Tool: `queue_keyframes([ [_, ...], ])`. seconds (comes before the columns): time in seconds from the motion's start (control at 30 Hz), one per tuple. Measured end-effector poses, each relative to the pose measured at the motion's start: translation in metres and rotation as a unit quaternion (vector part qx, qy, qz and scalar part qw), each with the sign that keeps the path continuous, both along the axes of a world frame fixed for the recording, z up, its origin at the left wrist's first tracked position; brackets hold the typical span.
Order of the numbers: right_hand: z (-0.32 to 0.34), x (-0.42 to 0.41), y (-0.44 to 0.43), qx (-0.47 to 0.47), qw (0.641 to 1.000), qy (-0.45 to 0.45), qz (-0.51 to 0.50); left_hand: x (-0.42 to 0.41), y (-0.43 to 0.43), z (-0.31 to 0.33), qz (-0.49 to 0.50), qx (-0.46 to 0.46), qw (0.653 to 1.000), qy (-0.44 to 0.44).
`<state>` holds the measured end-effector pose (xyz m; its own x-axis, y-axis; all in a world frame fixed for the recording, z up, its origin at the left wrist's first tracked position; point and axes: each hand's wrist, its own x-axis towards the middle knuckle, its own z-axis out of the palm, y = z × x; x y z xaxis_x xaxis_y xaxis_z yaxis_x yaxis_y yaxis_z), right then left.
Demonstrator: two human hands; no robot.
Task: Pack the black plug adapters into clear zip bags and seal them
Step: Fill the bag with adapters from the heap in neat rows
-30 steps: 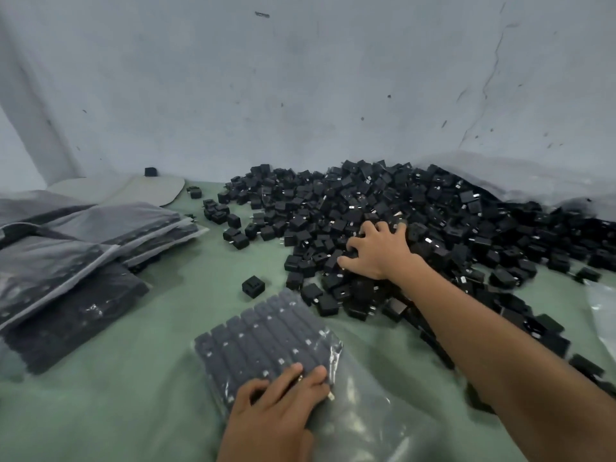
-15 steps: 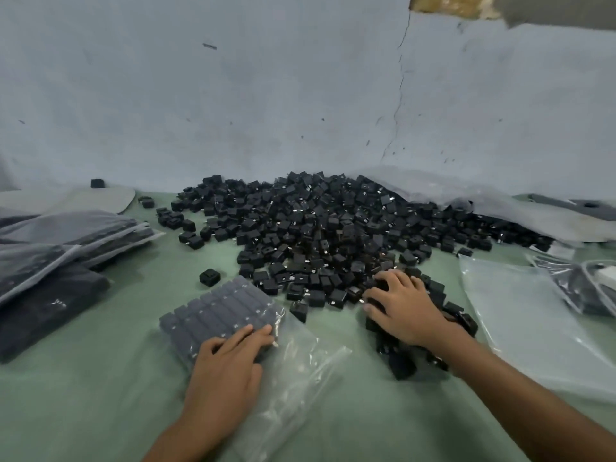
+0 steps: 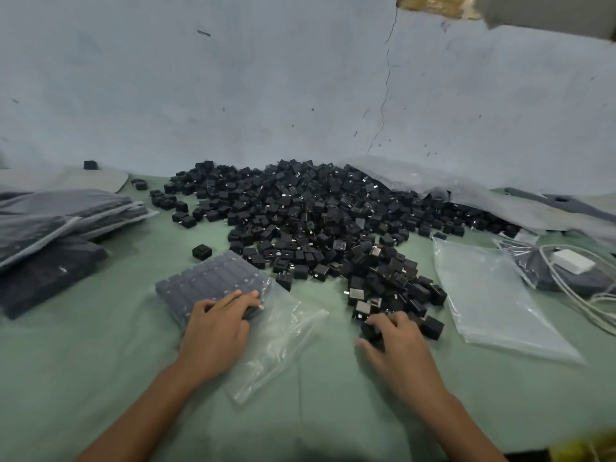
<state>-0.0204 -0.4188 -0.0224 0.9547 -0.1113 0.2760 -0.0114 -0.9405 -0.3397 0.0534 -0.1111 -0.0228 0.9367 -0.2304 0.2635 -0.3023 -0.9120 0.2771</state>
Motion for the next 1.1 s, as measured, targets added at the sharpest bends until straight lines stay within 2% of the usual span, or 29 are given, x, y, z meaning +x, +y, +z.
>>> queue_keyframes([
  [0.2,0.011,0.020,0.001,-0.093,0.995,0.041,-0.006,-0.001,-0.001,0.001,-0.004,0.001,1.000,0.001],
  [0.27,0.017,0.019,0.000,-0.026,0.999,0.037,0.005,-0.001,-0.001,0.001,-0.003,0.003,1.000,0.003],
  [0.33,0.024,0.012,0.003,0.174,0.985,0.020,0.009,-0.001,-0.002,0.001,0.000,0.001,1.000,0.002],
  [0.37,0.028,0.008,0.008,0.307,0.952,0.019,0.011,-0.001,-0.002,0.001,0.002,0.000,1.000,0.000],
  [0.43,0.035,-0.003,0.020,0.516,0.855,0.044,0.022,0.000,-0.002,0.001,0.002,0.001,1.000,-0.004],
  [0.5,0.036,-0.013,0.033,0.609,0.787,0.095,0.030,0.000,-0.002,0.001,0.000,0.003,1.000,-0.006],
  [0.6,0.029,-0.022,0.057,0.659,0.731,0.176,0.037,0.000,-0.001,0.000,-0.002,-0.004,1.000,-0.009],
  [0.7,0.020,-0.018,0.085,0.695,0.683,0.221,0.046,0.001,0.000,-0.001,-0.003,-0.012,1.000,-0.010],
  [0.8,0.017,0.000,0.110,0.747,0.620,0.235,0.054,0.003,0.000,0.000,-0.009,-0.015,1.000,-0.001],
  [0.93,0.019,0.033,0.130,0.789,0.571,0.219,0.051,0.006,0.002,0.003,-0.027,-0.018,0.999,0.020],
  [1.03,0.016,0.048,0.142,0.828,0.522,0.202,0.033,0.007,0.003,0.006,-0.030,-0.023,0.999,0.024],
  [1.07,0.013,0.050,0.147,0.830,0.521,0.196,0.026,0.007,0.003,0.006,-0.030,-0.023,0.999,0.023],
  [1.1,0.010,0.052,0.151,0.820,0.542,0.185,0.017,0.007,0.003,0.006,-0.031,-0.023,0.999,0.023],
])
